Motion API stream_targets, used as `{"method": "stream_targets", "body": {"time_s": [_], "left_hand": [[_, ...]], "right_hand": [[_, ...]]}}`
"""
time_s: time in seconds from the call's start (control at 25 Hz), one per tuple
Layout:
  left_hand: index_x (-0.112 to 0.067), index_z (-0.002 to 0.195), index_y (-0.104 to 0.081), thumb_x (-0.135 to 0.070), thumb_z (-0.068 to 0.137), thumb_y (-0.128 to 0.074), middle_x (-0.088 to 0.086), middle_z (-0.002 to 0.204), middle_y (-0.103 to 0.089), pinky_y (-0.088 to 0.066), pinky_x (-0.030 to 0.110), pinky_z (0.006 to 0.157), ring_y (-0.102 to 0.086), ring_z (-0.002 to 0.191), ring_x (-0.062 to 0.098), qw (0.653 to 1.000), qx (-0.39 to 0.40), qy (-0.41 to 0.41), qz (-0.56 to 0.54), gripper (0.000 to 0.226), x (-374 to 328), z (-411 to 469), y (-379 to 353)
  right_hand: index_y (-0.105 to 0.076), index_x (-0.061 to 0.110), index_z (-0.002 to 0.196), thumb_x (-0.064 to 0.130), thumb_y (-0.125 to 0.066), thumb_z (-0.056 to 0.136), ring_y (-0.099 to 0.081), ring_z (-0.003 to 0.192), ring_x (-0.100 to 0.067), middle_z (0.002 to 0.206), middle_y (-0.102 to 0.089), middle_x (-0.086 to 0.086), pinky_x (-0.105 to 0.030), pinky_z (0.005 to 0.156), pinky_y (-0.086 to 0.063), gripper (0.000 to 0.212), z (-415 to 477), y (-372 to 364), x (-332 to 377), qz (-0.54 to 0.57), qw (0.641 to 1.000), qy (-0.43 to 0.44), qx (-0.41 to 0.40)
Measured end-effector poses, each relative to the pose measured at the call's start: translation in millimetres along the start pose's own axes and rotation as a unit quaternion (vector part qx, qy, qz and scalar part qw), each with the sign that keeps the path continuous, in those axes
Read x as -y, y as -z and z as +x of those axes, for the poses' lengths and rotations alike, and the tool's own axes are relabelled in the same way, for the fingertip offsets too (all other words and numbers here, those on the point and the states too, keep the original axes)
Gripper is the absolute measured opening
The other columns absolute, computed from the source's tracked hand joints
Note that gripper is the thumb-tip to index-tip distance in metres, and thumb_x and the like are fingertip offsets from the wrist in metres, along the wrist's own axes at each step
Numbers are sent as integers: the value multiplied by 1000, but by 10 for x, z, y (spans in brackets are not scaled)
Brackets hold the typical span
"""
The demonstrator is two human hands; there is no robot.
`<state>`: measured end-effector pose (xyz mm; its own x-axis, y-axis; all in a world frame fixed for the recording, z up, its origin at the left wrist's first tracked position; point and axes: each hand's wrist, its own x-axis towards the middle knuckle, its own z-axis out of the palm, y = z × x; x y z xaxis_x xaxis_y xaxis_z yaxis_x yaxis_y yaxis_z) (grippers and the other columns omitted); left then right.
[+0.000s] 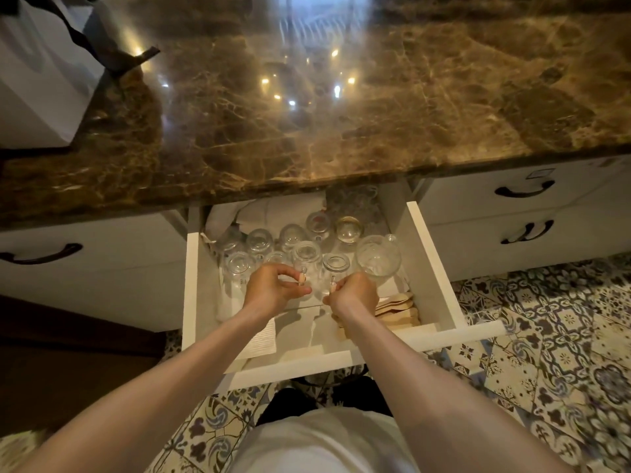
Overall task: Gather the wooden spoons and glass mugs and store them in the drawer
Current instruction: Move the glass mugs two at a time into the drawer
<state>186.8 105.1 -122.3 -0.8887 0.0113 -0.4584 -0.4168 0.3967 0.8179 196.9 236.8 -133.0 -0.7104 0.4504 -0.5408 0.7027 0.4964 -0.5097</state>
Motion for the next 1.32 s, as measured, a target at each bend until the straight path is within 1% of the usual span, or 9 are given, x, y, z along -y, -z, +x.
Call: {"method": "stream_targets", "body": {"time_s": [0.16, 0.28, 0.4, 0.56, 0.68, 0.84, 1.0, 1.24, 1.32], "left_hand": [[-17, 69, -66, -4, 65, -83, -8, 76, -68, -50, 14, 51, -69, 71, 9, 1000, -21, 4, -10, 21, 55, 30, -34], [-16, 70, -64, 2, 69, -78, -5, 76, -68, -45, 10, 42, -69, 69, 8, 1000, -28, 12, -5, 23, 82, 49, -97], [-15, 69, -60, 4, 74, -74, -3, 80, -65, -41, 4, 43, -65, 61, -1, 999, -29, 3, 30, 24, 86, 88, -153], [-17, 67, -57, 2, 74, -74, -3, 78, -64, -39, 2, 45, -61, 63, 0, 997, -26, 6, 66, 26, 126, 119, -191], [-20, 68, -55, -1, 77, -72, -8, 77, -62, -39, 1, 47, -59, 60, -14, 995, -17, -7, 98, 27, 161, 117, -194], [-25, 86, -60, -21, 86, -65, -11, 85, -70, -35, 6, 55, -59, 74, -6, 978, -10, -26, 209, 7, 223, 124, -197], [-25, 91, -61, -20, 88, -61, -10, 91, -73, -37, 5, 58, -63, 79, -2, 973, -2, -12, 229, 5, 245, 163, -213], [-24, 89, -61, -21, 86, -65, -12, 88, -70, -41, 4, 60, -65, 86, 5, 970, 29, -8, 240, 6, 233, 209, -167], [-20, 95, -62, -26, 86, -65, -6, 97, -71, -50, 23, 75, -66, 89, 13, 967, 52, -6, 249, 11, 209, 225, -149]], "right_hand": [[-67, 7, 84, 3, -68, 80, -67, 86, -27, 94, -70, -11, -37, 78, -57, 6, 81, -83, 6, 33, 999, -43, -5], [-60, 14, 65, 6, -71, 79, -60, 79, -22, 92, -69, -8, -25, 71, -49, 19, 102, -88, 30, 56, 995, -77, -11], [-48, 20, 56, 13, -73, 78, -58, 78, -22, 89, -68, -6, -26, 69, -46, 35, 134, -116, 15, 81, 990, -111, 0], [-54, 19, 69, 15, -77, 72, -65, 95, -29, 98, -69, -8, -36, 82, -54, 24, 194, -163, -18, 89, 986, -137, 45], [-64, 13, 93, 16, -79, 70, -65, 96, -29, 100, -69, -9, -37, 81, -55, 27, 263, -188, -44, 84, 983, -144, 76], [-63, 11, 101, 18, -75, 74, -65, 94, -29, 100, -69, -9, -35, 77, -54, 30, 314, -233, -61, 61, 984, -142, 93], [-62, 10, 107, 13, -72, 75, -65, 96, -29, 104, -69, -12, -37, 78, -53, 33, 356, -249, -80, 60, 981, -135, 126], [-57, 3, 113, -1, -68, 79, -52, 62, -23, 80, -59, -13, -27, 45, -35, 36, 332, -168, -19, 141, 957, -167, 192], [-57, 5, 108, -3, -62, 82, -45, 57, -21, 72, -55, -12, -27, 44, -31, 27, 322, -151, 0, 139, 954, -171, 204]]}}
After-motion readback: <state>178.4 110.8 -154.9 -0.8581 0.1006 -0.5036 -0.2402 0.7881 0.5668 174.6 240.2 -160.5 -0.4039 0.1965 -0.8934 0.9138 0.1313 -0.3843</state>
